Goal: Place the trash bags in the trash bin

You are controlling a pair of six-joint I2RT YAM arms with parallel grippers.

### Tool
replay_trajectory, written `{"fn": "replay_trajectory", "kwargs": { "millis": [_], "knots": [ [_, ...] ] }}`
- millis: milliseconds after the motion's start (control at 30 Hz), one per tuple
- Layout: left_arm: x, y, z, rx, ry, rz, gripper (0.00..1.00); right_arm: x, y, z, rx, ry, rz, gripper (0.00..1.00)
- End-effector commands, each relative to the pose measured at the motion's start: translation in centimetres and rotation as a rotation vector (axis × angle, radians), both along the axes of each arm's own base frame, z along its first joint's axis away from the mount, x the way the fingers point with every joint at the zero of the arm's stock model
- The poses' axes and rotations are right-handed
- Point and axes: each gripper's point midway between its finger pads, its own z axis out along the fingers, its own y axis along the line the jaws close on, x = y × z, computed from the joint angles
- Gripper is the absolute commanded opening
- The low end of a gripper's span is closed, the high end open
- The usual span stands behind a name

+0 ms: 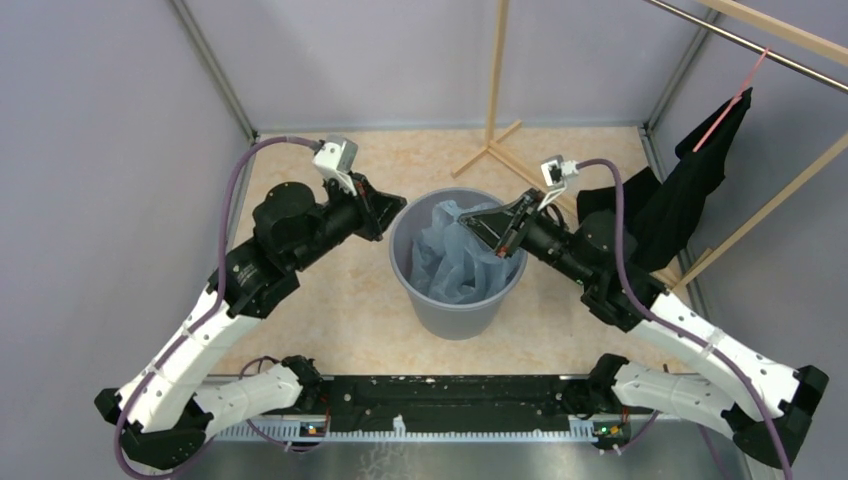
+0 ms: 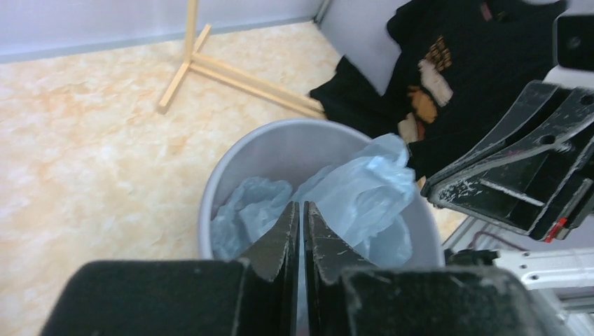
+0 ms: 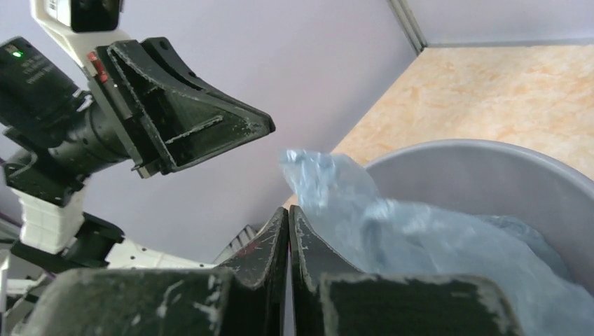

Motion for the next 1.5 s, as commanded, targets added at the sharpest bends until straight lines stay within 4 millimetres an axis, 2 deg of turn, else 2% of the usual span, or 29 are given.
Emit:
{"fn": "replay_trajectory", "kwargs": {
  "millis": [0, 67, 167, 300, 367, 433, 500, 567, 667, 833, 900, 1000, 1067, 1233, 1367, 1467],
  "knots": [
    [0.1, 1.5, -1.2, 0.090, 0.014, 0.049, 0.08, 0.8, 1.1, 0.6, -0.024, -0.030, 0.012, 0.10],
    [0.0, 1.6, -0.8, 0.075, 0.008, 0.052, 0.12, 1.4, 0.9, -0.7, -0.080, 0.010, -0.018, 0.24],
    [-0.5, 0.9, 0.0, 0.057, -0.008, 0.004, 0.26, 0.9, 0.1, -1.6, -0.138, 0.031, -0.023, 0.34],
    [-3.3, -2.1, 2.0, -0.006, -0.013, -0.221, 0.69, -0.4, -1.0, -1.6, -0.109, 0.036, -0.014, 0.44],
    [-4.7, -4.0, 2.3, -0.039, 0.034, -0.351, 0.88, -0.6, -1.4, -1.6, -0.096, 0.038, -0.021, 0.45],
    [-4.4, -5.3, 1.4, -0.051, 0.125, -0.381, 0.96, -0.5, -1.8, -1.9, -0.101, 0.047, -0.037, 0.45],
    [-3.2, -6.2, -0.1, -0.053, 0.207, -0.349, 0.98, 0.0, -2.2, -2.3, -0.120, 0.062, -0.076, 0.48],
    [-1.8, -6.6, -1.2, -0.050, 0.269, -0.287, 0.95, 1.2, -3.3, -2.9, -0.140, 0.095, -0.165, 0.49],
    [-0.2, -7.2, -1.6, -0.068, 0.280, -0.240, 0.92, 2.5, -4.0, -3.3, -0.113, 0.137, -0.249, 0.51],
    [2.3, -6.7, -2.9, -0.007, 0.260, -0.125, 0.96, 3.2, -2.3, -3.2, -0.004, 0.203, -0.225, 0.56],
    [2.9, -6.4, -3.7, 0.019, 0.252, -0.095, 0.93, 3.7, -2.1, -3.7, 0.024, 0.248, -0.250, 0.56],
    [3.3, -6.5, -5.2, 0.043, 0.250, -0.090, 0.80, 4.7, -2.6, -4.8, 0.090, 0.333, -0.316, 0.56],
    [3.6, -6.5, -5.9, 0.056, 0.250, -0.084, 0.67, 4.8, -2.7, -5.2, 0.145, 0.365, -0.326, 0.56],
    [4.0, -6.5, -6.3, 0.071, 0.225, -0.078, 0.36, 5.0, -2.6, -5.5, 0.244, 0.413, -0.323, 0.55],
    [3.6, -6.6, -5.7, 0.055, 0.181, -0.107, 0.14, 5.6, -2.6, -5.9, 0.295, 0.445, -0.348, 0.62],
    [3.2, -6.4, -5.4, 0.045, 0.154, -0.120, 0.04, 6.1, -2.3, -5.6, 0.337, 0.442, -0.346, 0.71]
  ]
}}
